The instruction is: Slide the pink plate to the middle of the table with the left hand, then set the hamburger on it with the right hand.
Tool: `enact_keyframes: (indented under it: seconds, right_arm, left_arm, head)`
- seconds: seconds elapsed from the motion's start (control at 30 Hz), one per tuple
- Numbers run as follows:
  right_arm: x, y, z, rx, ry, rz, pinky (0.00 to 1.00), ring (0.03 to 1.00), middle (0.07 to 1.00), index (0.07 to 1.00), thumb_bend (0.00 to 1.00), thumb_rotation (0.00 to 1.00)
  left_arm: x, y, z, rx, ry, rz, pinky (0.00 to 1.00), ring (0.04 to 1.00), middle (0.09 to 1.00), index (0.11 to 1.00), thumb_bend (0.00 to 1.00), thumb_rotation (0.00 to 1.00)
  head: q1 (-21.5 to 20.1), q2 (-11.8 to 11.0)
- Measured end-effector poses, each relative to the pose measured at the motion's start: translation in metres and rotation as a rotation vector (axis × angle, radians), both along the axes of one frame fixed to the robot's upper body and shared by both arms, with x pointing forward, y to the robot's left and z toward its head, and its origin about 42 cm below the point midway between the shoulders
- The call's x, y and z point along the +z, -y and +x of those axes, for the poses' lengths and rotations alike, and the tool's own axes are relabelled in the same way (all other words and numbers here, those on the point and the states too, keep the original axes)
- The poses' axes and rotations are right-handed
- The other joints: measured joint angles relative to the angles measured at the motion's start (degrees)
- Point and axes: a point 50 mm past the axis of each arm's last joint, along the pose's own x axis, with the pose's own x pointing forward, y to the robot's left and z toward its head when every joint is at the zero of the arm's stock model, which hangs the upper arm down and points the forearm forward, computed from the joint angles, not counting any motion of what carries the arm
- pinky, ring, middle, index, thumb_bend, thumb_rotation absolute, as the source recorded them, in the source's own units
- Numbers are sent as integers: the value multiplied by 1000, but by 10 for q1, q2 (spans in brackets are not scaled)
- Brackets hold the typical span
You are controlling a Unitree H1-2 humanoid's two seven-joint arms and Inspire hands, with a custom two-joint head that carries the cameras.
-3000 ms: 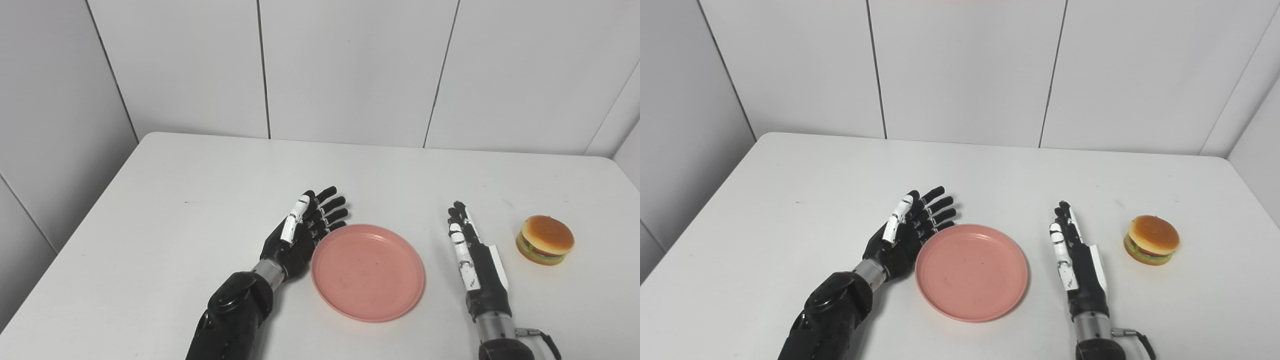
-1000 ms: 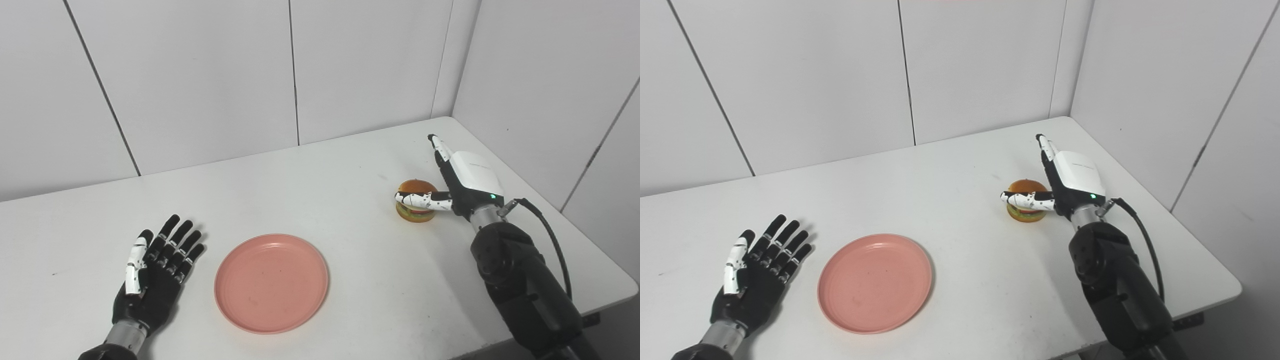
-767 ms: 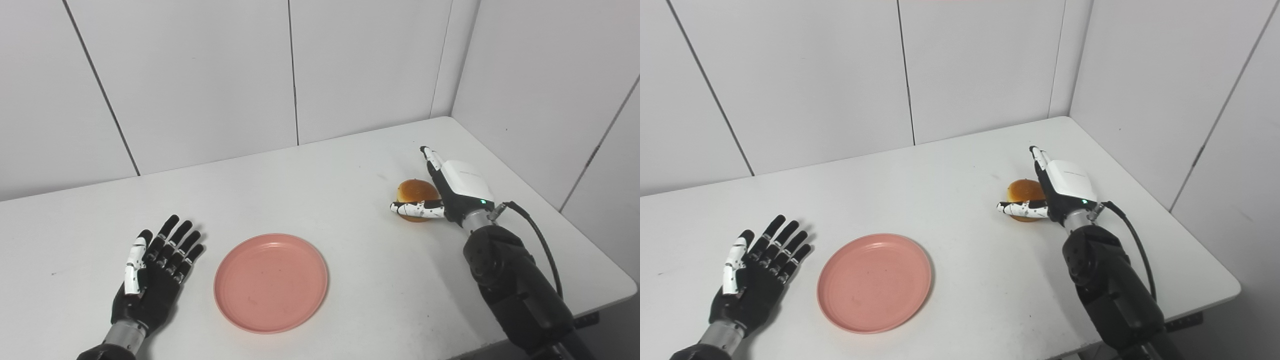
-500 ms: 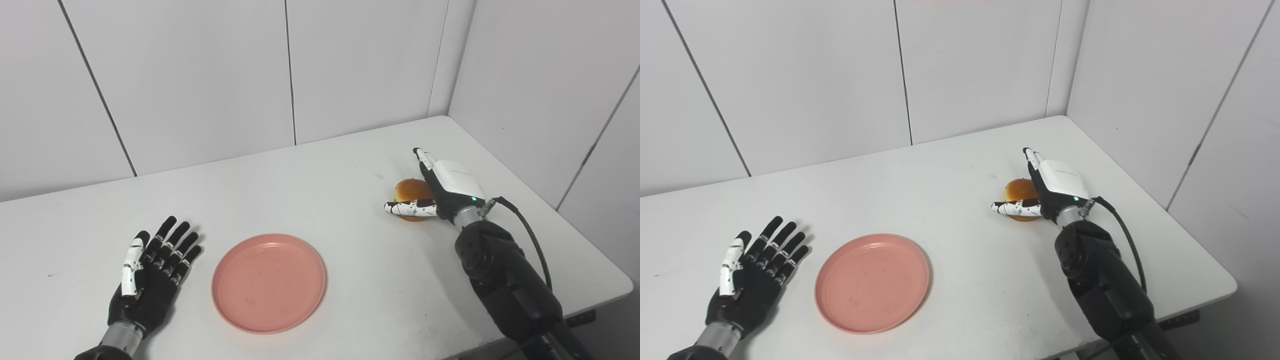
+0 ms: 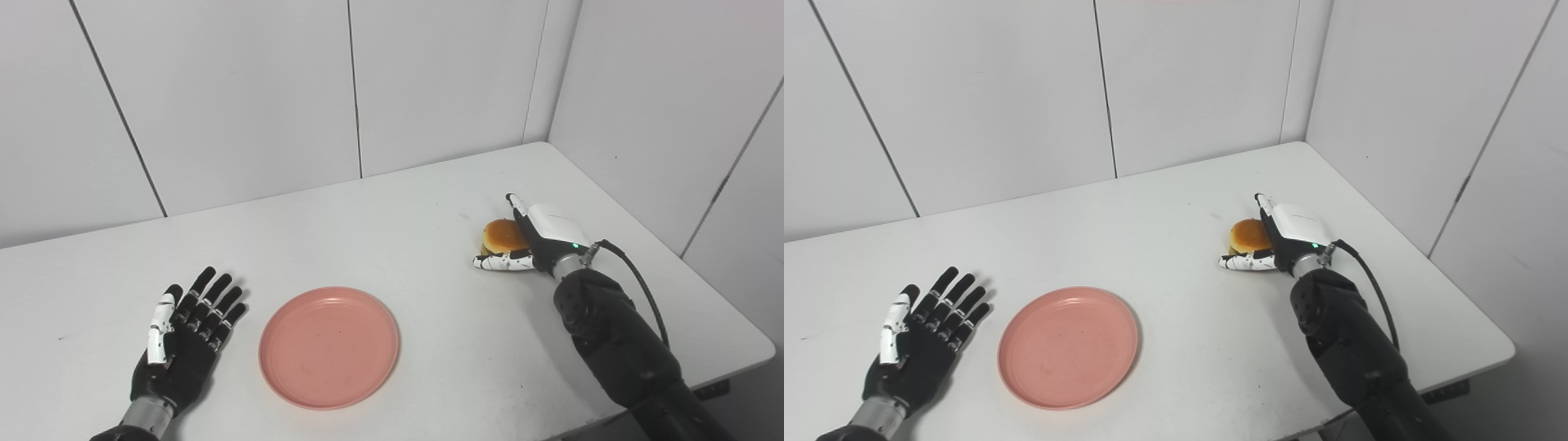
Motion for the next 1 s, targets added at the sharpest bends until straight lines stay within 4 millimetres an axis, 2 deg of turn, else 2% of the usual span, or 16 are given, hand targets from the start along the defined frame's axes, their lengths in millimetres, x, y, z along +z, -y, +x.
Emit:
enact_keyframes:
  seconds: [0.07,0.13,0.23,0.27,0.3,0.37,0.43,0.47,0.57,0.77,1.0]
  right_arm:
    - [2,3,1,-3,-1,-8,780,896,935,968,983,649]
    - [3,5,1,-9,-2,-13,722,850,899,932,965,610]
    - [4,7,1,-16,2,5,575,696,759,793,904,502]
    - [4,8,1,-17,6,13,459,551,615,679,839,427]
    - [5,8,1,-19,14,23,442,529,594,663,830,416]
    - [6,10,1,-27,39,35,330,394,464,527,770,329]
    - [6,11,2,-29,69,39,266,321,394,451,718,242]
    - [6,12,3,-29,76,41,254,313,387,470,583,177]
    - [7,10,5,-26,87,39,232,295,369,477,522,142]
    - [8,8,6,-16,88,50,152,208,268,469,511,123]
    - [8,8,6,-13,102,80,135,192,252,469,513,122]
  left_arm:
    - [0,0,0,1,0,0,952,931,935,925,327,1000]
    - [0,0,0,1,-1,1,952,930,935,927,329,1000]
    - [0,0,0,1,0,2,945,926,931,922,331,1000]
    - [1,0,0,0,0,2,947,927,934,925,330,1000]
    - [1,0,0,0,0,2,947,927,934,926,330,1000]
    - [1,0,0,0,0,2,949,931,938,930,328,1000]
    - [1,0,0,0,-1,3,950,934,940,932,328,1000]
    - [1,0,0,1,-1,3,947,931,937,927,330,1000]
    - [1,0,0,4,-5,5,942,929,934,923,331,1000]
    - [1,0,0,4,-8,8,943,930,936,926,334,1000]
    - [2,1,0,3,-7,10,943,929,935,928,336,1000]
  head:
    - [0,2]
    - [3,4]
    - [3,5]
    - [3,5]
    - [3,5]
    - [4,7]
    - [4,7]
    - [4,9]
    - [4,10]
    - [6,11]
    - [14,12]
